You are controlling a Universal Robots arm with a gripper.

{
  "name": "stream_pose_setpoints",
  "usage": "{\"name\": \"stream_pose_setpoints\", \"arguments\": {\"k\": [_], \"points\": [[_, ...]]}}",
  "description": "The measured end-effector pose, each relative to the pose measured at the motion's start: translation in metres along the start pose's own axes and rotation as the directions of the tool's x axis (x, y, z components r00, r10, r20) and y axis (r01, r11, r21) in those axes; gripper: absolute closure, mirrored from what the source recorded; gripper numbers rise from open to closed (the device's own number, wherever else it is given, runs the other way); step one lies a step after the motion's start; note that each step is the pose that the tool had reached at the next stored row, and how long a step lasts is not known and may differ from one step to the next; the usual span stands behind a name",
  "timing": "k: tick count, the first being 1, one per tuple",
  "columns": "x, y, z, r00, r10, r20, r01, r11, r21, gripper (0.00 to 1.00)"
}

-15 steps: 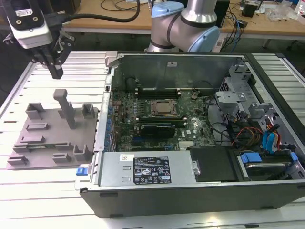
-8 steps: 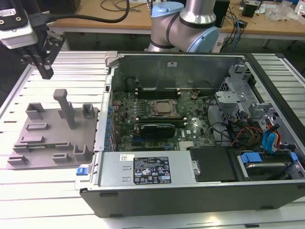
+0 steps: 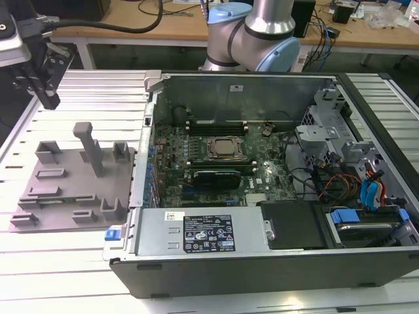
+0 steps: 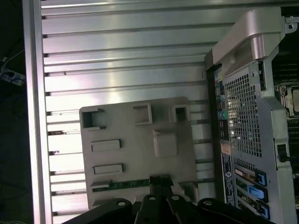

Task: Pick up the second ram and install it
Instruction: 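Reach for the second ram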

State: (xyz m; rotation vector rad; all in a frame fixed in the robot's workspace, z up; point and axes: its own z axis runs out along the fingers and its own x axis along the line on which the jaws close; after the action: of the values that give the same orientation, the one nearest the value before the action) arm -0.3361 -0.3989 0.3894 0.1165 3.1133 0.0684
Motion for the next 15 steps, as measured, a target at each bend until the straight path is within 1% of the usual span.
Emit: {"name": "stream_pose_setpoints", "arguments": {"k": [2,4,5,8,13,15], "points": [[0.0049,-0.001,0.0005,1.0,0.0,0.0001,0.0,1.0,0.0,0.92],[0.0111,-0.0065,0.0009,1.0,0.0,0.0,0.0,1.0,0.0,0.92],[0.0124,-0.0086,0.001,1.0,0.0,0.0,0.0,1.0,-0.0001,0.92],[0.0141,-0.0147,0.0014,1.0,0.0,0.0001,0.0,1.0,0.0023,0.92],[0.0148,-0.0237,0.0029,1.0,-0.001,0.0007,0.001,1.0,0.0085,0.92],[0.0149,-0.0241,0.0033,1.0,-0.001,0.0006,0.001,1.0,0.0087,0.92]]}}
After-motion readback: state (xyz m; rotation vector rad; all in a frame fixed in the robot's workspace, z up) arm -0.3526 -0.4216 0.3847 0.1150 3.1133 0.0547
